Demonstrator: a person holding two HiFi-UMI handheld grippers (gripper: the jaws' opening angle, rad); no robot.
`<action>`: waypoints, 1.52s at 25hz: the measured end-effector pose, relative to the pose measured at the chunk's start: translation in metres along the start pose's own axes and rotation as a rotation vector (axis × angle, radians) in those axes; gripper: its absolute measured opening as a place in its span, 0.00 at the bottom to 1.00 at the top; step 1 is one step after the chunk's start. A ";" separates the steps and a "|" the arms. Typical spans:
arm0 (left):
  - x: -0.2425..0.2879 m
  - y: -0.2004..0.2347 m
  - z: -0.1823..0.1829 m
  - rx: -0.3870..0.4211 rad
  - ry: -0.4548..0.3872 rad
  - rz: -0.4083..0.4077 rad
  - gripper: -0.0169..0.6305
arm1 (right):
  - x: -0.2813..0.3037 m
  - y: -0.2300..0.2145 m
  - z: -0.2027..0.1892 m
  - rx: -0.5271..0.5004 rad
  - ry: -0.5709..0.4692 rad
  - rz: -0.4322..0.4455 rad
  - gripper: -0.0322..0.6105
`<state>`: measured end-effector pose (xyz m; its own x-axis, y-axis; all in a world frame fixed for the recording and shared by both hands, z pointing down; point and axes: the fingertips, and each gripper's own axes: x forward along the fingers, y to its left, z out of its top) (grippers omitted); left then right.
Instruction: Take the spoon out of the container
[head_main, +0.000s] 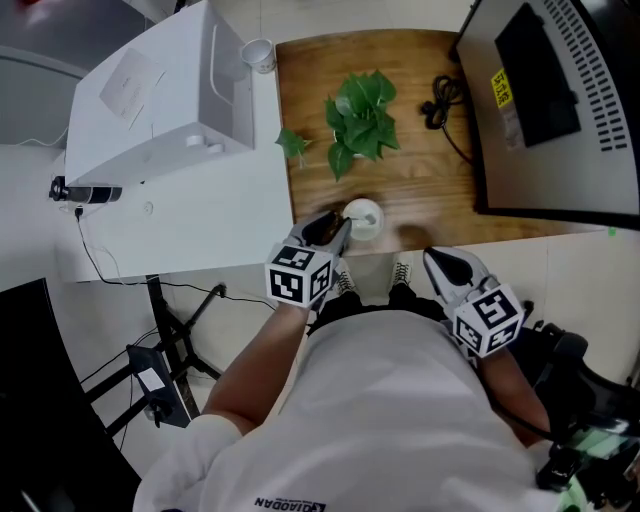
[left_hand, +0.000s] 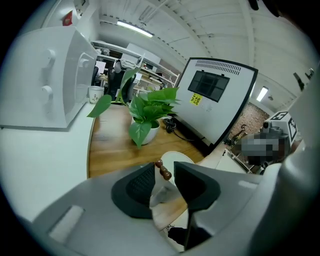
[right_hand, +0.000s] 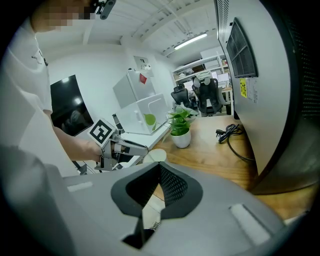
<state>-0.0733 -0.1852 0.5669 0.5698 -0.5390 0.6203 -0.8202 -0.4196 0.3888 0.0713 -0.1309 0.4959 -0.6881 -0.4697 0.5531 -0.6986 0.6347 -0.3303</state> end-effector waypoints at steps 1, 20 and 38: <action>0.000 0.000 0.000 0.006 0.000 0.003 0.21 | -0.001 0.000 0.000 -0.001 -0.001 0.000 0.06; -0.012 -0.014 0.020 0.072 -0.058 0.024 0.12 | -0.009 0.001 0.006 -0.023 -0.028 0.004 0.06; -0.039 -0.039 0.067 0.102 -0.236 0.083 0.11 | -0.017 -0.010 0.025 -0.086 -0.054 0.073 0.06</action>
<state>-0.0603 -0.1967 0.4819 0.5071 -0.7249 0.4663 -0.8619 -0.4321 0.2656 0.0845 -0.1447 0.4707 -0.7475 -0.4513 0.4875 -0.6288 0.7174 -0.3000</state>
